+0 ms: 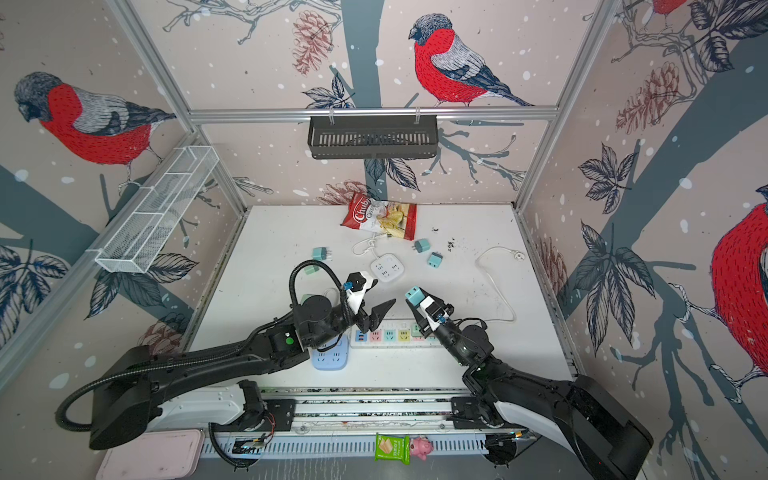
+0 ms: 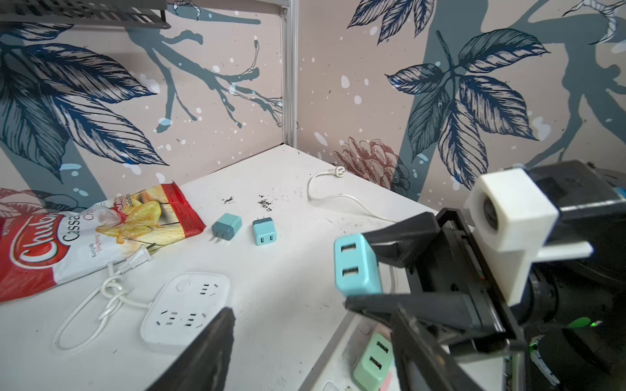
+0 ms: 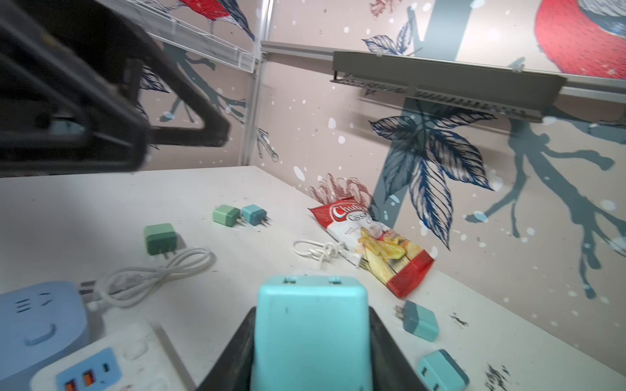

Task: Insert the plug
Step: 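Close the left gripper on the teal adapter held by the right gripper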

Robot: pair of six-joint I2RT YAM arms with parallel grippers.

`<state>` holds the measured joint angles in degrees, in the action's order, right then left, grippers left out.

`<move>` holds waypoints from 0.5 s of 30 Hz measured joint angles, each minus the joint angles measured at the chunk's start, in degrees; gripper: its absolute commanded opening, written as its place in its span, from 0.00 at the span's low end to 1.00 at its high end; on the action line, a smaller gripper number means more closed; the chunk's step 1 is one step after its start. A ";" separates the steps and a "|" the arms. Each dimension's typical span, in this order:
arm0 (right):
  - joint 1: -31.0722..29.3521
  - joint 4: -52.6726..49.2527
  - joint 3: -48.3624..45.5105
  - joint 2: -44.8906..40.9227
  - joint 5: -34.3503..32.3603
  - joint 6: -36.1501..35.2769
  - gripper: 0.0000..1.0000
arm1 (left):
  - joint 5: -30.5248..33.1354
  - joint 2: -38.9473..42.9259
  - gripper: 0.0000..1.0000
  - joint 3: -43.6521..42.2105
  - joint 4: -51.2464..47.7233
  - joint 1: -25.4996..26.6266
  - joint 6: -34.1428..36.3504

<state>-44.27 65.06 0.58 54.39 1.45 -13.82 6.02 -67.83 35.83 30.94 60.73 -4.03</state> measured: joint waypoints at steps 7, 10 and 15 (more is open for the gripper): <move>-6.01 -2.82 -0.37 -5.51 -4.57 -4.33 0.04 | -3.45 -0.92 0.72 0.31 -0.13 0.28 0.59; -6.29 -2.93 -0.37 -7.41 -5.62 -4.83 0.04 | -5.77 -2.23 0.71 1.20 -0.42 0.39 1.03; -6.62 -3.41 -0.37 -9.60 -6.62 -6.49 0.04 | -9.11 -5.44 0.69 3.74 -1.75 0.57 1.60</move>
<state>-50.89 61.65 0.21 44.80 -5.17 -20.32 -3.09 -73.28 39.57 29.19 61.30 -2.44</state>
